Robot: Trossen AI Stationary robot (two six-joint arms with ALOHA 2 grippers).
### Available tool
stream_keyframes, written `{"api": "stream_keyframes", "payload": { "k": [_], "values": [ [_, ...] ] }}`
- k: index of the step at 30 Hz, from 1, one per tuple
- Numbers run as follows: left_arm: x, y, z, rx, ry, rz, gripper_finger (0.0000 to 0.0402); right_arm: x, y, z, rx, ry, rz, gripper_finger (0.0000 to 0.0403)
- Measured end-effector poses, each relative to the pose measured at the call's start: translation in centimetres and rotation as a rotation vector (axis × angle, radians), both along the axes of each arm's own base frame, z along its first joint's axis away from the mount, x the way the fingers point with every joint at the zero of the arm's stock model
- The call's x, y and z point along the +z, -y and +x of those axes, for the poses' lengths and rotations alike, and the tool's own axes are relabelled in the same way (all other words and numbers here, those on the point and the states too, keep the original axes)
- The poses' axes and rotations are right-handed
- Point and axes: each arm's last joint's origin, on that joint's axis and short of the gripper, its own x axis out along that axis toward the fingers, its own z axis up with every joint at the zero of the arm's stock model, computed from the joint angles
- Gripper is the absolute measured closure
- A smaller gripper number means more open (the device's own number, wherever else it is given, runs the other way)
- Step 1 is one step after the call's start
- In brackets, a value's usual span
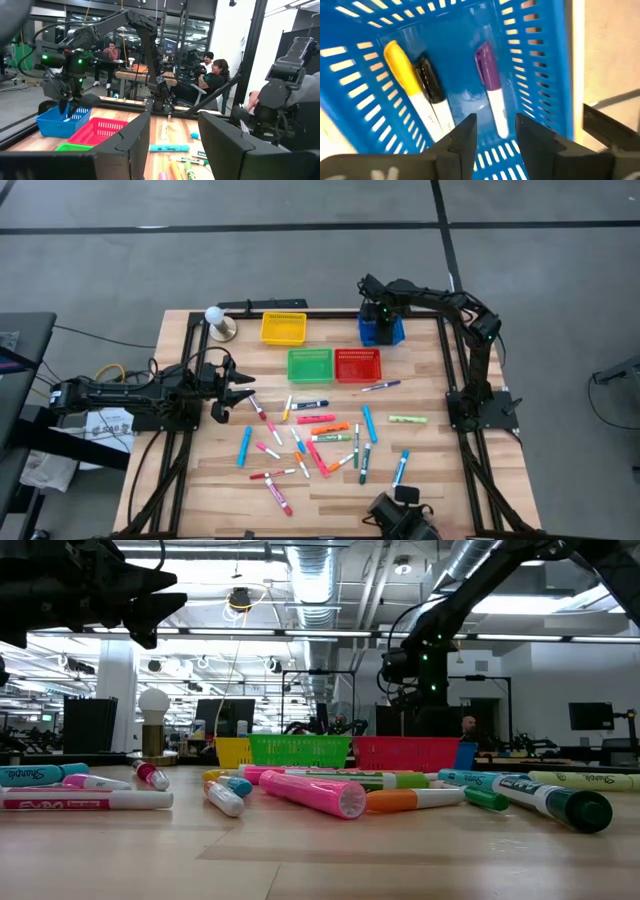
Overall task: Pick & Place Markers
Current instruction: Put the pink highlighter into the blue bin
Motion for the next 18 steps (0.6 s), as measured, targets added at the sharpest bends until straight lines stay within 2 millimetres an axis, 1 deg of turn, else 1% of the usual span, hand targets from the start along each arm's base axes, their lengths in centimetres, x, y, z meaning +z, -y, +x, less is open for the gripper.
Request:
{"api": "stream_keyframes", "payload": {
  "k": [3, 8, 11, 13, 18],
  "values": [
    [0.0, 0.0, 0.0, 0.0, 0.0, 0.0, 0.0234, 1.8, -0.3, 0.7, 0.013, 0.011, -0.02, 0.0286],
    [0.0, 0.0, 0.0, 0.0, 0.0, 0.0, 0.0234, 6.4, -1.5, 1.4, -0.009, 0.07, -0.049, 0.0289],
    [0.0, 0.0, 0.0, 0.0, 0.001, 0.0, 0.0234, 9.9, -3.1, 1.4, -0.01, 0.141, -0.095, 0.029],
    [0.0, 0.0, 0.0, 0.0, 0.004, 0.0, 0.0234, 12.0, -4.5, 1.0, -0.012, 0.199, -0.116, 0.029],
    [0.0, 0.0, 0.0, 0.0, 0.004, 0.0, 0.0234, 17.1, -8.0, -0.9, -0.035, 0.433, -0.082, 0.029]
  ]
}}
